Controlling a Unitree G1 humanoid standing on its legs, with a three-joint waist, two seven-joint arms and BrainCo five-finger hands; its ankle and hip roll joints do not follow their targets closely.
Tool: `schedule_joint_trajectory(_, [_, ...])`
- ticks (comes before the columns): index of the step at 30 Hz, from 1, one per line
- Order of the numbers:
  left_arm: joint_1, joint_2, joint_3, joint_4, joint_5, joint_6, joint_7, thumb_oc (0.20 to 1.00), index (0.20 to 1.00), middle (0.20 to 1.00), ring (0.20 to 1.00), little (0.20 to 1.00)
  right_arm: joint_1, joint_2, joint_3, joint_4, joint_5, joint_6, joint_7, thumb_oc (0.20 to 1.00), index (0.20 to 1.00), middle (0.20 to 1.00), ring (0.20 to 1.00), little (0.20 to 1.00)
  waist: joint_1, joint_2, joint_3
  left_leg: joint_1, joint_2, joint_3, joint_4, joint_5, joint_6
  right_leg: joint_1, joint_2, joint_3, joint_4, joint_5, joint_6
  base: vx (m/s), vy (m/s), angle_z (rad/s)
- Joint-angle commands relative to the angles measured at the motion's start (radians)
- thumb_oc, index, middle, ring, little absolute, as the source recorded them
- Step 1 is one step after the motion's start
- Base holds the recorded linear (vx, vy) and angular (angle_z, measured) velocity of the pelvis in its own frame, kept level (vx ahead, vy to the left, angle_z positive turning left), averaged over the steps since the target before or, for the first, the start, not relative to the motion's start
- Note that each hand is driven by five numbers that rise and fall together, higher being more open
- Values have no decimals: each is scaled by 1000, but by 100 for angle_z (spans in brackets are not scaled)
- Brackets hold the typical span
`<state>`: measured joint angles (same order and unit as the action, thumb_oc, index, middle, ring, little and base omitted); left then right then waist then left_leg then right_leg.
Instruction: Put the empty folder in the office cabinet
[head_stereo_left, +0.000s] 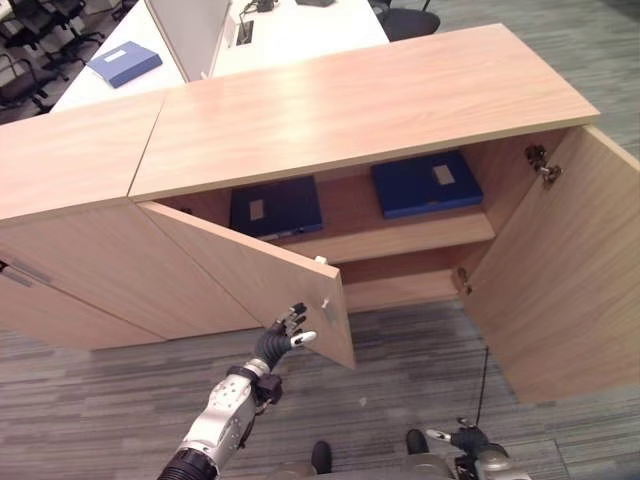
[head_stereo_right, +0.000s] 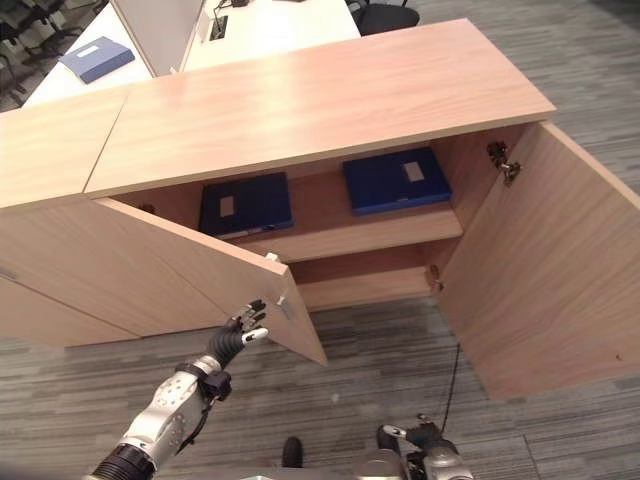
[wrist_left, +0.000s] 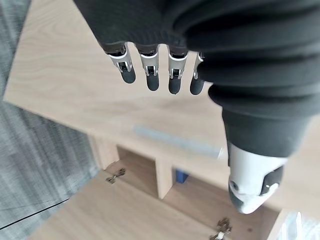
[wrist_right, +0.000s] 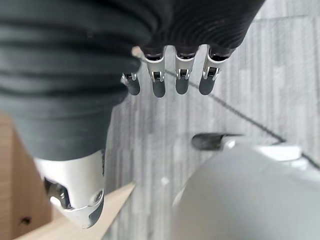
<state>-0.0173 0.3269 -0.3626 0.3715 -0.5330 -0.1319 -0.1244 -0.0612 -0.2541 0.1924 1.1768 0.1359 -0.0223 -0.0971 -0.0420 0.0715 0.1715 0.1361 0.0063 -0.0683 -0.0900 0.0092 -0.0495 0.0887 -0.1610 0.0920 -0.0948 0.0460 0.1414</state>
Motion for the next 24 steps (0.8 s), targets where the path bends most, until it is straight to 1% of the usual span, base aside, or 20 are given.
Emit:
schedule_joint_trajectory(1, [-22, 3, 47, -16, 36, -70, 21, 1000, 1000, 1000, 1000, 1000, 8, -13, 12, 1, -16, -12, 5, 1000, 1000, 1000, 1000, 1000, 7, -3, -47, -17, 64, 13, 6, -38, -47, 20, 22, -19, 18, -70, 20, 70, 38, -17])
schedule_joint_trajectory(5, [-63, 19, 80, 33, 63, -80, 52, 1000, 1000, 1000, 1000, 1000, 21, -10, 9, 5, -23, -10, 11, 1000, 1000, 1000, 1000, 1000, -1, -11, -58, -2, 66, 36, 3, -45, -45, 23, 17, -15, 20, -70, 28, 70, 35, -15])
schedule_joint_trajectory(8, [-151, 40, 113, 140, 81, -89, 94, 1000, 1000, 1000, 1000, 1000, 41, -11, 7, 7, -19, -9, 17, 1000, 1000, 1000, 1000, 1000, -20, -21, -74, 10, 66, 62, 3, -54, -44, 23, 12, -10, 25, -67, 35, 78, 44, -20])
schedule_joint_trajectory(13, [-260, 78, 149, 253, 60, -96, 124, 1000, 1000, 1000, 1000, 1000, 55, -17, 5, 17, -23, -8, 24, 1000, 1000, 1000, 1000, 1000, -42, -36, -88, 25, 67, 99, 3, -66, -39, 8, 9, 6, 55, -71, 47, 79, 45, -19])
schedule_joint_trajectory(14, [-303, 97, 158, 286, 44, -100, 127, 1000, 1000, 1000, 1000, 1000, 60, -19, 7, 21, -26, -6, 29, 1000, 1000, 1000, 1000, 1000, -53, -43, -94, 33, 67, 121, 3, -73, -37, -3, 8, 18, 64, -66, 57, 74, 45, -24])
schedule_joint_trajectory(20, [-413, 141, 157, 383, 27, -102, 139, 1000, 1000, 1000, 1000, 1000, 61, -24, 17, 21, -29, -8, 36, 1000, 1000, 1000, 1000, 1000, -69, -55, -102, 45, 66, 161, 3, -81, -35, -19, 4, 38, 70, -58, 72, 57, 39, -22])
schedule_joint_trajectory(22, [-513, 183, 151, 460, 21, -102, 147, 1000, 1000, 1000, 1000, 1000, 55, -27, 26, 19, -24, -9, 41, 1000, 1000, 1000, 1000, 1000, -88, -63, -104, 48, 63, 190, 3, -88, -32, -37, 3, 57, 70, -45, 87, 58, 64, -34])
schedule_joint_trajectory(24, [-572, 203, 146, 508, 9, -102, 151, 1000, 1000, 1000, 1000, 1000, 52, -26, 33, 18, -21, -12, 42, 1000, 1000, 1000, 1000, 1000, -98, -68, -107, 50, 62, 207, 3, -93, -30, -49, 1, 67, 68, -35, 96, 41, 55, -22])
